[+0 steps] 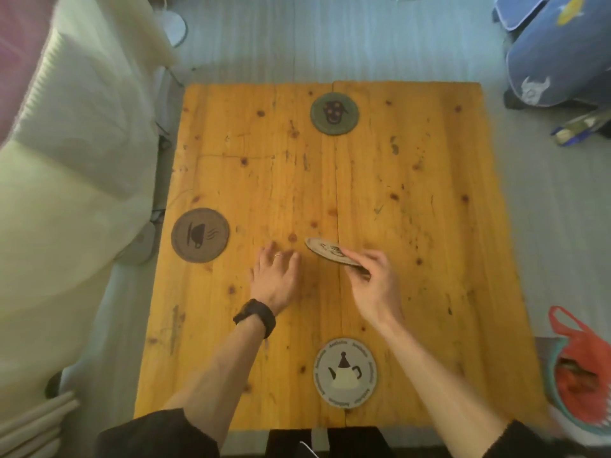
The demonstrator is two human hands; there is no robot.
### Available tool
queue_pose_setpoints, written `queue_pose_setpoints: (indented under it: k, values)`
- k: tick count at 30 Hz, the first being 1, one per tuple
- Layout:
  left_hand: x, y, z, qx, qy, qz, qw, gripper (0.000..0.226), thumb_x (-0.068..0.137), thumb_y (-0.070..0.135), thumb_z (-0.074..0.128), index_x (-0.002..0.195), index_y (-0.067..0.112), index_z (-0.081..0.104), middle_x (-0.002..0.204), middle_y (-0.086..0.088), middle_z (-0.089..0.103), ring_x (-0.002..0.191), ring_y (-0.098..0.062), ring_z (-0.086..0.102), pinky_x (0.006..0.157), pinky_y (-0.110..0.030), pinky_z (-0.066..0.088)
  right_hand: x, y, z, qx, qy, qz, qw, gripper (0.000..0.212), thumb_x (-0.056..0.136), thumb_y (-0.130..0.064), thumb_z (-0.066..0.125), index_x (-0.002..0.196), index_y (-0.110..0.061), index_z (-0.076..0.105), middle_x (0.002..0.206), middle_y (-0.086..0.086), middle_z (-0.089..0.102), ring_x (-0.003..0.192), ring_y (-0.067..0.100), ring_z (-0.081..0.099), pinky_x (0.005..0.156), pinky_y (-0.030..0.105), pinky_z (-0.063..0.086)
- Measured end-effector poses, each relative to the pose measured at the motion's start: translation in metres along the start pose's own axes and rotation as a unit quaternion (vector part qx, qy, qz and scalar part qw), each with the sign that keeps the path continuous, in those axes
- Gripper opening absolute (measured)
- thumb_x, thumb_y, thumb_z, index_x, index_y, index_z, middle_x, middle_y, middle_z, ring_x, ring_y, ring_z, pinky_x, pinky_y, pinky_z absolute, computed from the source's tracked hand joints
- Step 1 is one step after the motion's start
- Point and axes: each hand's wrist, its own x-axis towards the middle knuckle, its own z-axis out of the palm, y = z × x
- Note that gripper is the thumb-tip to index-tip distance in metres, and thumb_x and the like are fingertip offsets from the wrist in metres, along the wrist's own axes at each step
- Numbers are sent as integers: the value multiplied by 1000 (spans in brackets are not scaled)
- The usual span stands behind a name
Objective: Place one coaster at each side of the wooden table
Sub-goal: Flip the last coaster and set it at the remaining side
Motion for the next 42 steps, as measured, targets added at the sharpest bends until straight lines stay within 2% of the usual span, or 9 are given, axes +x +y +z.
queue_pose_setpoints:
  k: [3, 6, 10, 13, 17, 23, 26, 30, 42]
  values:
    - [-36, 22, -25, -277, -133, -102, 946, 65, 88, 72, 41, 119, 22, 68, 122, -1, 69, 109, -21, 65, 86, -40, 52, -49, -3, -28, -42, -4, -118, 992, 48, 85, 12, 65, 123, -17, 70, 116, -8, 54, 108, 3, 56, 91, 13, 48]
    - [-77, 27, -29, -357, -217, -118, 901, 43, 85, 44, 71, 119, 18, 65, 96, -1, 78, 82, -15, 74, 63, -26, 57, -88, 0, -50, -97, -26, -176, 979, 52, 80, 18, 68, 124, -10, 68, 122, 10, 58, 115, 22, 57, 90, 37, 57]
    - [-115, 33, -25, -415, -214, -132, 874, 42, 84, 12, 74, 123, 12, 58, 91, -8, 78, 79, -17, 75, 61, -24, 58, -135, 3, -68, -74, -15, -111, 991, 40, 86, 6, 68, 122, -11, 67, 130, 2, 52, 116, 11, 55, 92, 26, 55]
    - [-134, 40, -20, -430, -213, -147, 865, 37, 86, 9, 72, 120, 13, 58, 85, -5, 78, 73, -16, 75, 57, -24, 57, -154, 11, -76, 13, 15, 59, 998, 33, 91, -6, 66, 118, -24, 67, 128, -9, 56, 107, 3, 59, 93, 30, 55]
    - [-147, 55, -12, -398, -238, -145, 874, 35, 86, 10, 72, 118, 17, 59, 90, -8, 78, 76, -18, 75, 58, -25, 57, -168, 15, -88, 309, -32, 292, 905, 49, 87, -34, 70, 131, -18, 56, 118, 2, 70, 96, 19, 73, 79, 35, 61]
    - [-165, 92, 21, -303, -278, -103, 906, 25, 90, 1, 64, 110, 11, 53, 95, -13, 71, 75, -21, 72, 60, -32, 60, -182, 34, -131, 332, -42, 329, 883, 45, 89, -27, 72, 129, -20, 54, 113, 4, 72, 97, 24, 73, 85, 53, 58]
    - [-182, 115, 51, -350, -276, -134, 885, 30, 90, -5, 61, 108, 12, 44, 96, -13, 70, 74, -23, 72, 66, -37, 62, -190, 51, -157, 375, -15, 340, 862, 39, 88, -17, 74, 123, -14, 57, 108, 8, 74, 90, 24, 74, 76, 44, 61]
    - [-203, 148, 104, -256, -306, -145, 905, 47, 85, 5, 71, 123, 12, 44, 102, -12, 73, 84, -22, 72, 77, -35, 57, -202, 93, -200, 321, 54, 319, 890, 20, 92, -14, 69, 112, -15, 66, 96, 5, 76, 77, 15, 74, 58, 19, 55]
    - [-212, 319, 277, -152, -262, -65, 951, 35, 90, 25, 70, 121, 14, 60, 103, -10, 74, 78, -19, 66, 62, -28, 45, -172, 248, -403, 182, 7, 301, 936, 15, 90, -20, 70, 98, -27, 60, 96, -8, 74, 72, 4, 73, 68, 25, 59]
